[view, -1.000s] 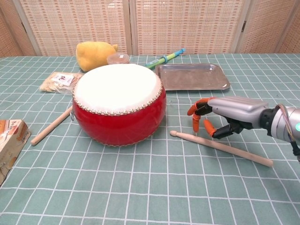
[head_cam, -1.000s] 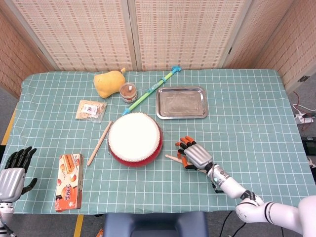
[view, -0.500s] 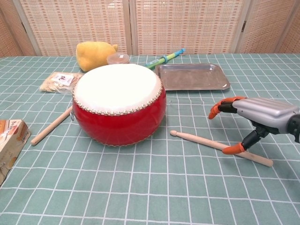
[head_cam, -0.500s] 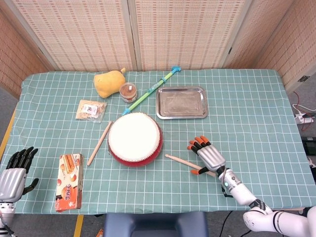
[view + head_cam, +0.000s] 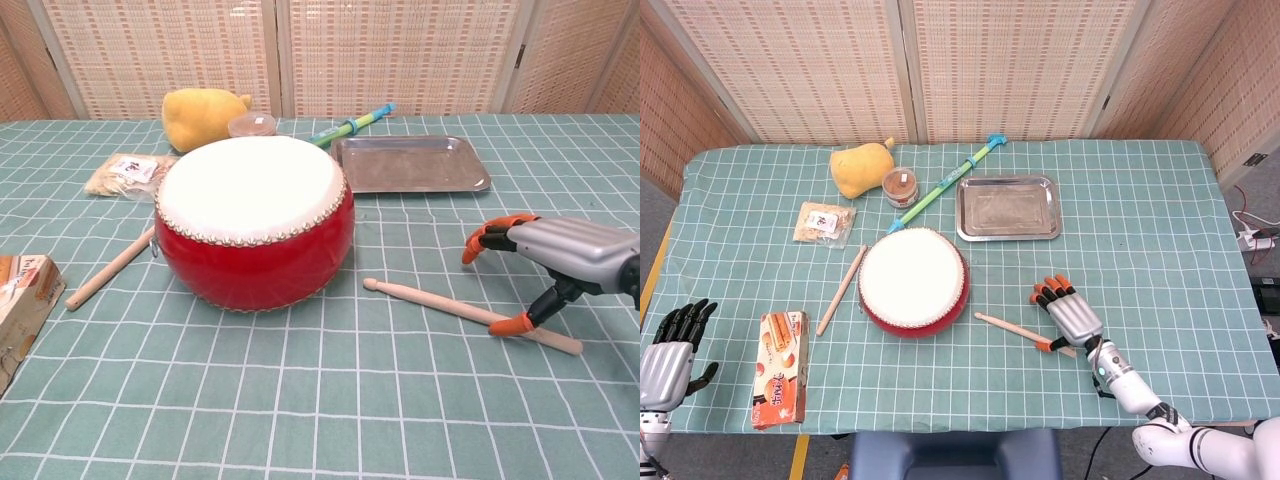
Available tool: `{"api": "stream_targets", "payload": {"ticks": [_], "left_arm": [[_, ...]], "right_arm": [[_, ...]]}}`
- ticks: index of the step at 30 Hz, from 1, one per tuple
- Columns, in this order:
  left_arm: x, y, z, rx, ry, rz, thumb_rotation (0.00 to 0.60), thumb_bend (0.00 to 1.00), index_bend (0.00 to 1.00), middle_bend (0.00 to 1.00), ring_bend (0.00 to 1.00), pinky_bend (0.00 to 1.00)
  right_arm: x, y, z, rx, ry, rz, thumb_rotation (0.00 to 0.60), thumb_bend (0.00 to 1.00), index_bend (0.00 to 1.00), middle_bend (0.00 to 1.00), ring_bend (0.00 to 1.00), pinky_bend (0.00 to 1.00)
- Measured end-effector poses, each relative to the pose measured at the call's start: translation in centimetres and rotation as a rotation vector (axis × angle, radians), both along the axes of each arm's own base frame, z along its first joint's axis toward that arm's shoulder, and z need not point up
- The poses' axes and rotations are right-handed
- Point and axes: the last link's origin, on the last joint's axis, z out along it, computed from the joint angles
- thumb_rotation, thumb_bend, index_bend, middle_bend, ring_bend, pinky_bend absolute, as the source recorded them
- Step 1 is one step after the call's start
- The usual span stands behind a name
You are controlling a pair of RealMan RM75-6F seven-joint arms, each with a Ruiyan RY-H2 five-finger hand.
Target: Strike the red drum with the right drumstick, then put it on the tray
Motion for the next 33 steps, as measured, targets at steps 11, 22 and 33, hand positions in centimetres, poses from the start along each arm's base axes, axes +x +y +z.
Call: {"api": "stream_targets", "payload": {"ticks": [11, 22, 33], "left_arm": [[-0.2, -0.1, -0.1, -0.006, 0.001, 0.013, 0.6, 0.24, 0.05, 0.03, 0.0, 0.05], [-0.3, -0.3, 0.1, -0.001, -0.002, 0.019, 0.6, 0.24, 0.05, 0.03, 0.0, 0.05], [-0.8, -0.6, 0.2, -0.003, -0.008, 0.037, 0.6, 0.24, 0.05, 0.02, 0.0, 0.05]], "right_arm": [[-1.4, -3.3, 1.5, -0.093, 0.053, -0.04, 0.423, 0.15, 0.28, 0.1, 0.0, 0.0], [3.2, -0.7, 1.3, 0.053, -0.097, 0.074, 0.435, 0.32, 0.44, 0.11, 0.0, 0.0], [3.8, -0.4, -1.3, 0.112, -0.04, 0.134, 0.593, 0.35, 0.44, 0.11, 0.0, 0.0]]}}
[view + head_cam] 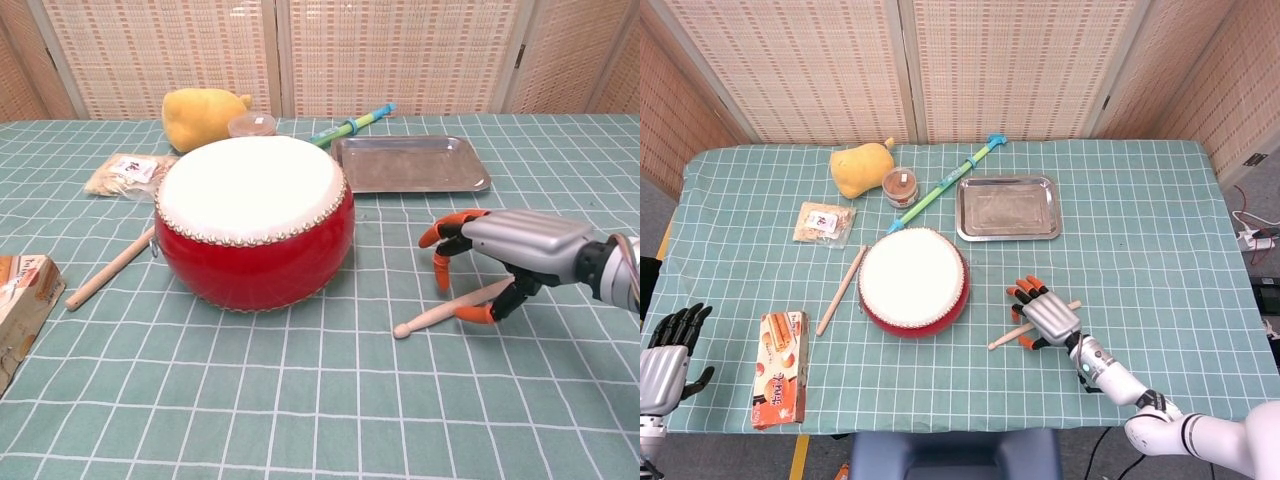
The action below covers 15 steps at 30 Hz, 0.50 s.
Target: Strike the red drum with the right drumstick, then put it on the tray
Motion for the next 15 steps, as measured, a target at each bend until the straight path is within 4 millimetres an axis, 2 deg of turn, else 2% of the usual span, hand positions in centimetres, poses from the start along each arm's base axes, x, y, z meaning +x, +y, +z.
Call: {"api": "stream_targets", "payload": {"ticks": [15], "left_arm": [[-0.19, -0.01, -0.05, -0.004, -0.007, 0.002, 0.6, 0.24, 0.05, 0.02, 0.0, 0.05]], "right_arm": [[0.19, 0.18, -0.34, 0.016, 0.017, 0.011, 0.6, 0.35, 0.45, 0.11, 0.0, 0.0]]}}
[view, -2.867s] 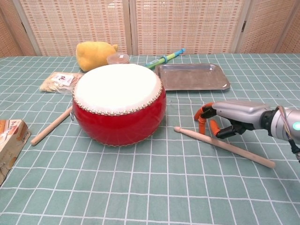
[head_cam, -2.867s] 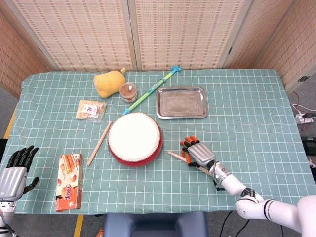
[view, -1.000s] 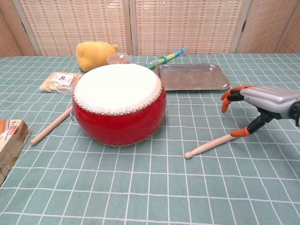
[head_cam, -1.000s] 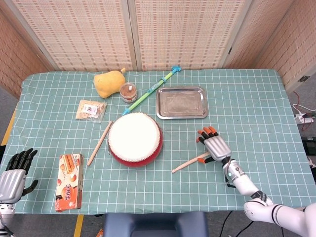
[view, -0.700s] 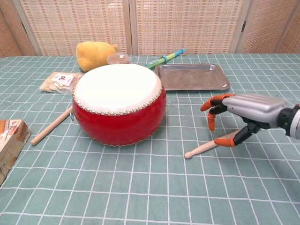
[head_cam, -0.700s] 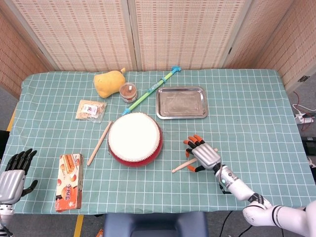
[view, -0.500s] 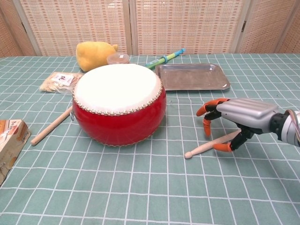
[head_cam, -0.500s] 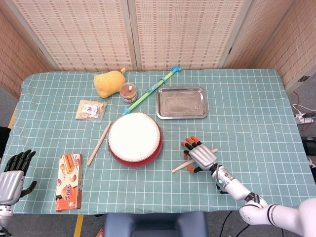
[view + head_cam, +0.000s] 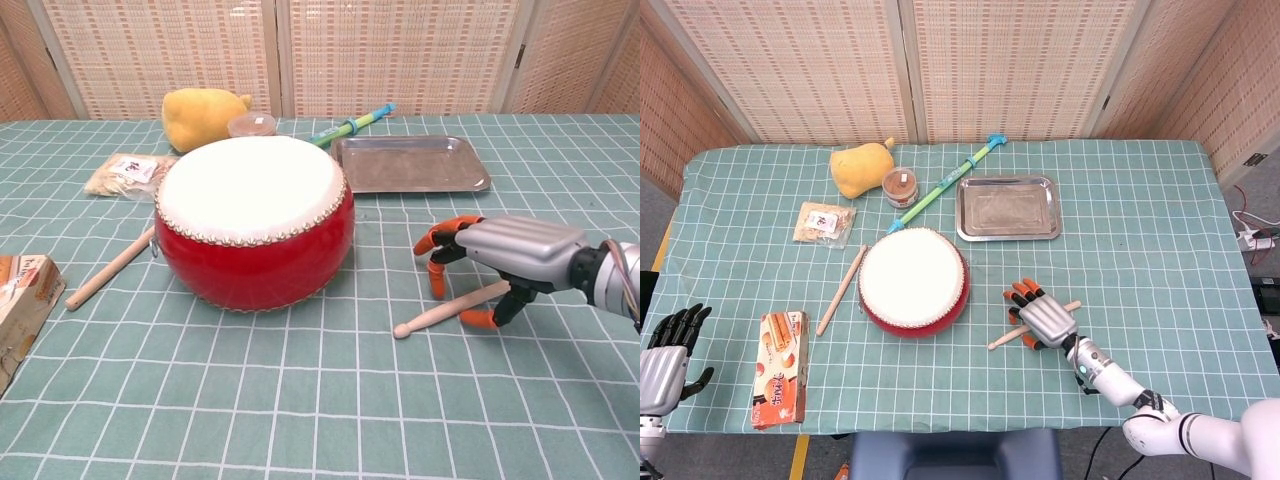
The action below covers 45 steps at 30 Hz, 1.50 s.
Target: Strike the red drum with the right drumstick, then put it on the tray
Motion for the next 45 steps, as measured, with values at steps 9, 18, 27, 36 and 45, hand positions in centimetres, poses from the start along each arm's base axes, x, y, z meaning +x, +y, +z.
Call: {"api": "stream_targets", "payload": {"ticks": [9, 18, 27, 36, 45], "left_arm": [[-0.3, 0.0, -0.2, -0.004, -0.004, 0.006, 0.6, 0.24, 0.05, 0.02, 0.0, 0.05], [-0.4, -0.2, -0.1, -0.002, -0.009, 0.008, 0.6, 0.24, 0.05, 0.02, 0.0, 0.05], [-0.1, -0.2, 0.0, 0.0, -0.007, -0.005, 0.6, 0.24, 0.05, 0.02, 0.0, 0.05], [0.5, -0.2, 0.2, 0.003, 0.001, -0.022, 0.6, 0.24, 0.05, 0.02, 0.0, 0.05], [1.0, -0.2, 0.2, -0.008, 0.008, -0.035, 0.6, 0.24, 0.05, 0.02, 0.0, 0.05]], "right_arm": [[-0.1, -0.1, -0.5, -0.008, 0.006, -0.003, 0.6, 0.35, 0.57, 0.11, 0.0, 0.0], [-0.1, -0.4, 0.4, -0.054, -0.069, -0.033, 0.6, 0.41, 0.67, 0.11, 0.0, 0.0], [0.3, -0.9, 2.7, -0.067, -0.391, -0.19, 0.6, 0.43, 0.66, 0.18, 0.05, 0.08], [-0.6, -1.7, 5.5, 0.006, -0.92, -0.455, 0.6, 0.43, 0.65, 0.2, 0.08, 0.11], [-3.1, -3.3, 6.0, 0.165, -1.391, -0.721, 0.6, 0.43, 0.64, 0.22, 0.13, 0.17]]}}
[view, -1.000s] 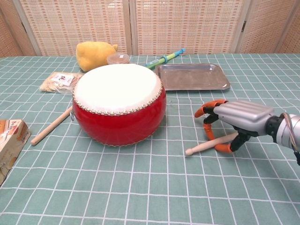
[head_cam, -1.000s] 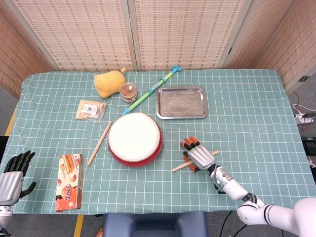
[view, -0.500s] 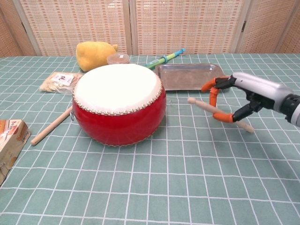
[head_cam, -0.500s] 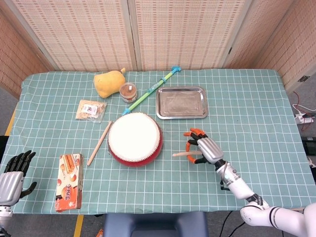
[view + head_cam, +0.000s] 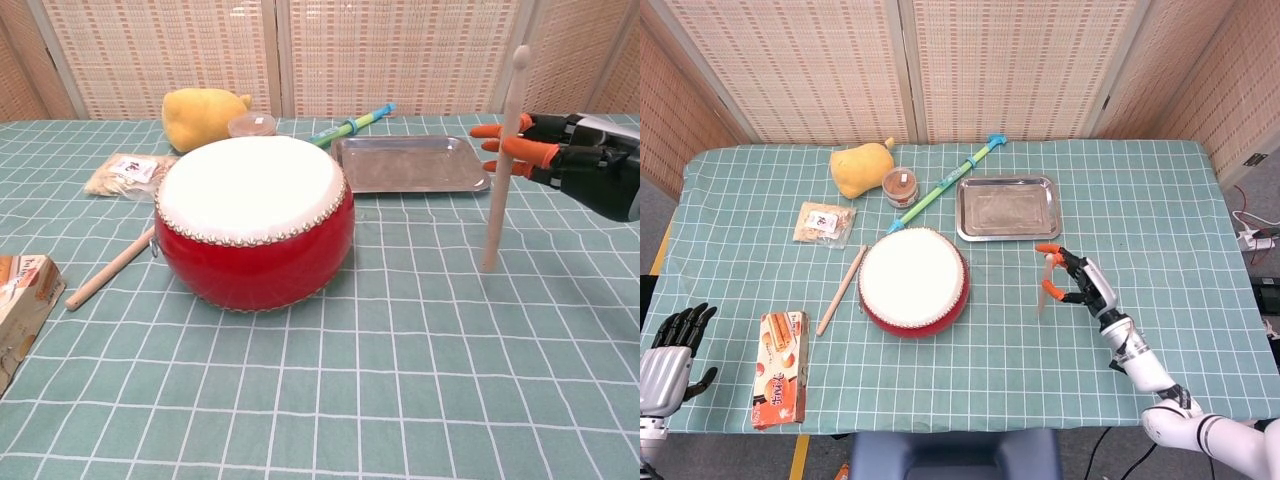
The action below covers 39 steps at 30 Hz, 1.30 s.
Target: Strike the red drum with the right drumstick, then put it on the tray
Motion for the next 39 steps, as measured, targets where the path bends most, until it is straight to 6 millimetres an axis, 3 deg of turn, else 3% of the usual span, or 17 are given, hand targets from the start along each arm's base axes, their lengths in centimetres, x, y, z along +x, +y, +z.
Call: {"api": "stream_targets", "payload": {"ticks": [6, 13, 22, 39], "left_arm": [[-0.1, 0.0, -0.1, -0.006, -0.001, 0.009, 0.6, 0.24, 0.05, 0.02, 0.0, 0.05], [-0.4, 0.0, -0.3, -0.016, -0.004, 0.017, 0.6, 0.24, 0.05, 0.02, 0.0, 0.05], [-0.6, 0.0, -0.5, -0.028, -0.006, 0.019, 0.6, 0.24, 0.05, 0.02, 0.0, 0.05], [-0.5, -0.1, -0.6, -0.039, -0.007, 0.019, 0.6, 0.24, 0.05, 0.02, 0.0, 0.05]], "right_arm": [[-1.7, -1.6, -1.1, 0.084, -0.174, -0.064, 0.6, 0.43, 0.63, 0.23, 0.16, 0.2], [-1.8, -2.6, -3.5, 0.151, -0.198, -0.061, 0.6, 0.43, 0.58, 0.24, 0.16, 0.21], [-2.0, -2.3, -4.0, 0.185, -0.236, -0.01, 0.6, 0.44, 0.47, 0.26, 0.19, 0.21], [-2.2, -1.0, -5.0, 0.235, -0.209, 0.063, 0.6, 0.44, 0.47, 0.28, 0.21, 0.25]]}}
